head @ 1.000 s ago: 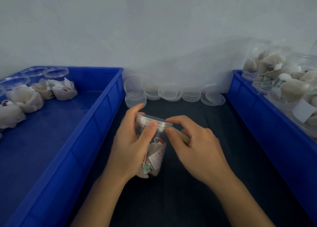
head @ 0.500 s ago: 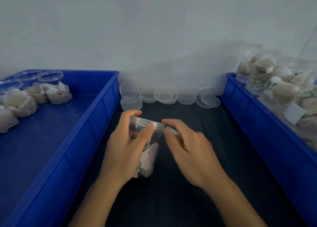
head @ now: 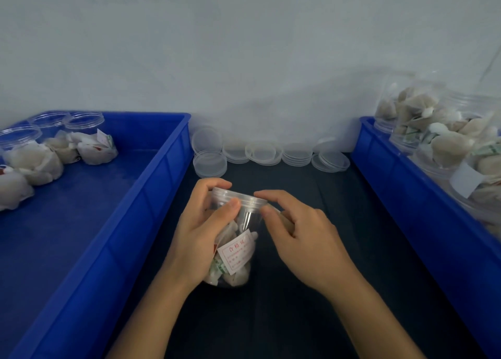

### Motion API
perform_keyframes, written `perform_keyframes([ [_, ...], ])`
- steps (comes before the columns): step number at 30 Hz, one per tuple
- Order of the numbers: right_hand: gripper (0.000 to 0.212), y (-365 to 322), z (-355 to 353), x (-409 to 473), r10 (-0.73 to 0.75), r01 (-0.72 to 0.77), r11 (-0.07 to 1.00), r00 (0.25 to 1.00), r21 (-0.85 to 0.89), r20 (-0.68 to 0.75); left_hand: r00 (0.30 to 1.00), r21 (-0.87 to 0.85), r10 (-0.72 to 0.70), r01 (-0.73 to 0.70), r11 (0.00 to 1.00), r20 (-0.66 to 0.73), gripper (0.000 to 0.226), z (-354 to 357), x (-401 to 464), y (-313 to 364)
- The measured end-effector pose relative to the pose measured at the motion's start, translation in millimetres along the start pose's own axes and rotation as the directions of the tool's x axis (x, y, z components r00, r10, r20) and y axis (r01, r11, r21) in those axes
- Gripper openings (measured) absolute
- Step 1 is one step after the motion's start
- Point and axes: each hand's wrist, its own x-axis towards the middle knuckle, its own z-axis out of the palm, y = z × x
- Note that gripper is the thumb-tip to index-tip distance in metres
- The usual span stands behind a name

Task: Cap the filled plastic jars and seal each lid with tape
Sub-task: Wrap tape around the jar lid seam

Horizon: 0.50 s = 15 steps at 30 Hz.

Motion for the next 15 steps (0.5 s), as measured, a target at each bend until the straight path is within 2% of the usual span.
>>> perform_keyframes([
  [4, 0.028, -1.8, 0.8, -0.2, 0.007, -0.006, 1.000, 0.999, 0.026, -0.039, 1.000, 0.021, -0.006, 0.006, 1.000, 0.008, 0.046, 3.5, -2.8, -1.5],
  [7, 0.029, -2.6, 0.2, -1.5, 0.014, -0.013, 1.000, 0.998, 0.024, -0.062, 0.998, 0.271, 0.029, -0.011, 0.963, -0.062, 0.068, 5.2, -5.4, 0.3],
  [10, 0.035, -7.6, 1.3, -3.3, 0.012, -0.015, 0.999, 0.997, -0.029, -0.082, 0.956, 0.535, 0.161, -0.005, 0.845, -0.246, 0.070, 8.7, -8.6, 5.7],
  [12, 0.037, -11.9, 3.1, -5.4, -0.003, -0.003, 0.998, 0.995, -0.057, -0.097, 0.951, 0.575, 0.178, -0.001, 0.818, -0.252, 0.065, 18.8, -11.7, 7.4],
  [15, 0.039, -15.1, 4.8, -7.1, -0.017, 0.014, 0.999, 0.998, -0.045, -0.068, 0.967, 0.571, 0.134, 0.014, 0.821, -0.216, 0.070, 27.0, -12.5, 5.3],
])
